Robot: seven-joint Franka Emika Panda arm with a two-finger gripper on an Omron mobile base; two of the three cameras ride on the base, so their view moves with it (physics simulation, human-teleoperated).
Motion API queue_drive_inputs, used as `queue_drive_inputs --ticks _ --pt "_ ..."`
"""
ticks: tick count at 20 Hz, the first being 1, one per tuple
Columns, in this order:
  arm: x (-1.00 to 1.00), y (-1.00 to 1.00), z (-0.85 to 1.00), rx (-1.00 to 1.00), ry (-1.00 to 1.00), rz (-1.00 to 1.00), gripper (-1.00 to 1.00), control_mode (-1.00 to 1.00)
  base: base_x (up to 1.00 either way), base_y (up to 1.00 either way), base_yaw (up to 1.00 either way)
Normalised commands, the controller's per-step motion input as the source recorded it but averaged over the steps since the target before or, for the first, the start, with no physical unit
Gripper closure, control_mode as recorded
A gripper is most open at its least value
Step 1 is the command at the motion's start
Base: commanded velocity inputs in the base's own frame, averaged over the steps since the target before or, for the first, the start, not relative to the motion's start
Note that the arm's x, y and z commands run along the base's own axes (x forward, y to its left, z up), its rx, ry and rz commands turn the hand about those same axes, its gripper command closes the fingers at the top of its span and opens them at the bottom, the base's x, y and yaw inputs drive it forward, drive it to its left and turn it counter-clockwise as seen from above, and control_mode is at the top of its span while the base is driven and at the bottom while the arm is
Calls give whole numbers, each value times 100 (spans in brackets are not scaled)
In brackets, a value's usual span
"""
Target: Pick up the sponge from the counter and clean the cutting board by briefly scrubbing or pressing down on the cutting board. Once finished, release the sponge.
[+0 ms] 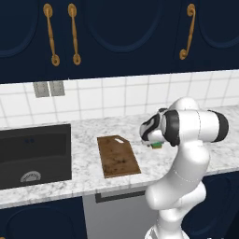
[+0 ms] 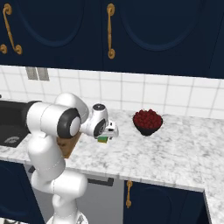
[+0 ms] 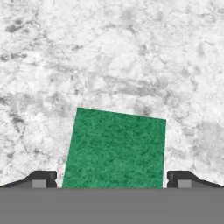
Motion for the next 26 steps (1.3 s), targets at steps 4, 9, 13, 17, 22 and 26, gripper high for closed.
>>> queue_drive_inputs --ticks 4,9,13,17,22,26 --pt "29 2 -14 0 0 0 -100 -100 0 0 0" --pt "8 2 -26 0 0 0 100 -100 0 0 0" --pt "0 0 3 0 0 0 100 -100 0 0 0" --pt "-1 16 64 0 -3 0 100 -100 0 0 0" --pt "3 42 62 -5 -3 0 100 -100 0 0 0" --pt "11 28 25 -6 7 -3 100 -100 0 0 0"
